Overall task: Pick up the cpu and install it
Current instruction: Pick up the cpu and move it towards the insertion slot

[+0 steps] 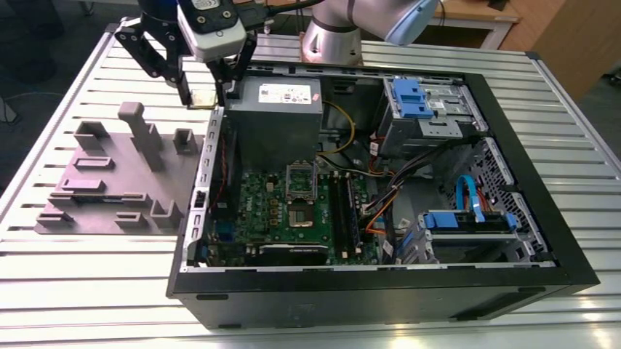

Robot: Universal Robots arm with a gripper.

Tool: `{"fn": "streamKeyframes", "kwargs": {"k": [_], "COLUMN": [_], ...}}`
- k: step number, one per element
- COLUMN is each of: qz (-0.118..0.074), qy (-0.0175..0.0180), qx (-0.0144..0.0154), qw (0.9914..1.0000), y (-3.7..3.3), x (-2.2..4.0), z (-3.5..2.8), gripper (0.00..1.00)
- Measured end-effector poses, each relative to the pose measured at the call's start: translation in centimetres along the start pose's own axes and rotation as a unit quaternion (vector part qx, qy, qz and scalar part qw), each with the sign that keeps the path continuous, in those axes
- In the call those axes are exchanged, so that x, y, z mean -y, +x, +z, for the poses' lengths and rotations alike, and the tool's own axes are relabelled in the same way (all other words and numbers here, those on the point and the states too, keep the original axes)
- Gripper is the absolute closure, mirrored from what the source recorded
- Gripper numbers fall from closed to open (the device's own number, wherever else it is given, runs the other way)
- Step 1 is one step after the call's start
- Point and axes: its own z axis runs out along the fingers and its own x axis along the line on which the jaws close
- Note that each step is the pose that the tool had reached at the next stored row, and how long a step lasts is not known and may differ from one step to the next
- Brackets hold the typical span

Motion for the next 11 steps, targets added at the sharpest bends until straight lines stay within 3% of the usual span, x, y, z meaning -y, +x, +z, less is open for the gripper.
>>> {"fn": "streamKeyframes", "kwargs": {"k": [11], "qz": [0.001], "qy": [0.0], "qx": [0.0001], "qw": [1.0], "y": [-0.05], "x": [0.85], "z": [-0.04], "gripper": [0.53]}}
